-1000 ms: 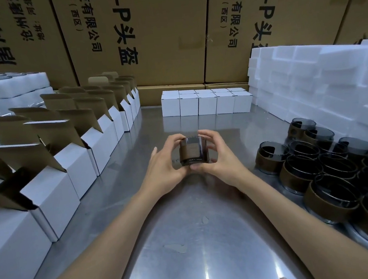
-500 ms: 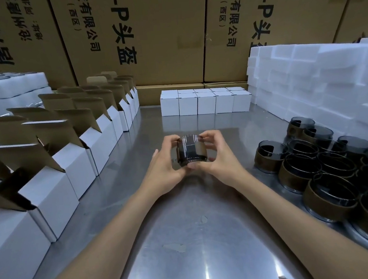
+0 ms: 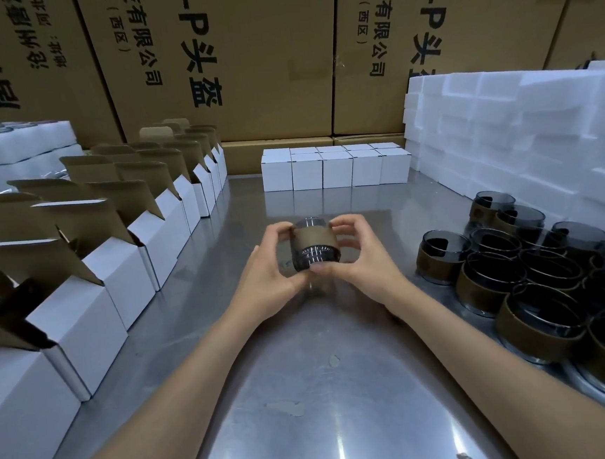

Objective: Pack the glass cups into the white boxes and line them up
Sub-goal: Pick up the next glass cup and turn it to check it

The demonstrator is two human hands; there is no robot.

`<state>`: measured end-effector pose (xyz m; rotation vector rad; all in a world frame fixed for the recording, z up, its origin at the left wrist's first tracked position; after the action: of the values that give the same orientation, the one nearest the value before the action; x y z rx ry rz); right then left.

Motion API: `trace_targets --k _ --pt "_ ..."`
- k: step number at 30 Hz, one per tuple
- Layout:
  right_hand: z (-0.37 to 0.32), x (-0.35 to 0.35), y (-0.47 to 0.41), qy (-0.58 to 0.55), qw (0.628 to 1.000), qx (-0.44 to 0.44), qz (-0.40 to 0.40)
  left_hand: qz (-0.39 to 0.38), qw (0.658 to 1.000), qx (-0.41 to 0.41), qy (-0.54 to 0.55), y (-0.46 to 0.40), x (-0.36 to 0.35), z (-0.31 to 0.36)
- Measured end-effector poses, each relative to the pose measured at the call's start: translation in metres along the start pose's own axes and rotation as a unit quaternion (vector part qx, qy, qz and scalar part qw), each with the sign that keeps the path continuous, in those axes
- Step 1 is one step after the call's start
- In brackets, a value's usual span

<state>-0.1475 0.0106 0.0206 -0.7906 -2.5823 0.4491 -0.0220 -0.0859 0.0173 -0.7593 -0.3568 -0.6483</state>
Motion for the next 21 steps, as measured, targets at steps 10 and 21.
trace_targets --k 10,21 --pt "-0.0055 -0.0066 0.0028 0.065 0.997 0.031 -0.018 0.028 0.999 -0.022 -0.013 -0.0002 0.0037 0.0001" --pt "-0.0088 -0.0052 0.0021 0.071 0.995 0.061 0.015 0.014 0.999 -0.038 0.011 0.0011 0.0020 0.0056"
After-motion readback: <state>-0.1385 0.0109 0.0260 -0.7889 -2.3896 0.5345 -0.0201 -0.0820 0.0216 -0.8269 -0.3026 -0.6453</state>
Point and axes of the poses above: each hand's wrist, its own y-axis away from the middle knuckle, its own x-axis out of the back of the hand, z = x × y, the point moved 5 cm from there along -y, towards the middle knuckle, and after that the axes turned 1 degree about -z, right-handed, at the moved point
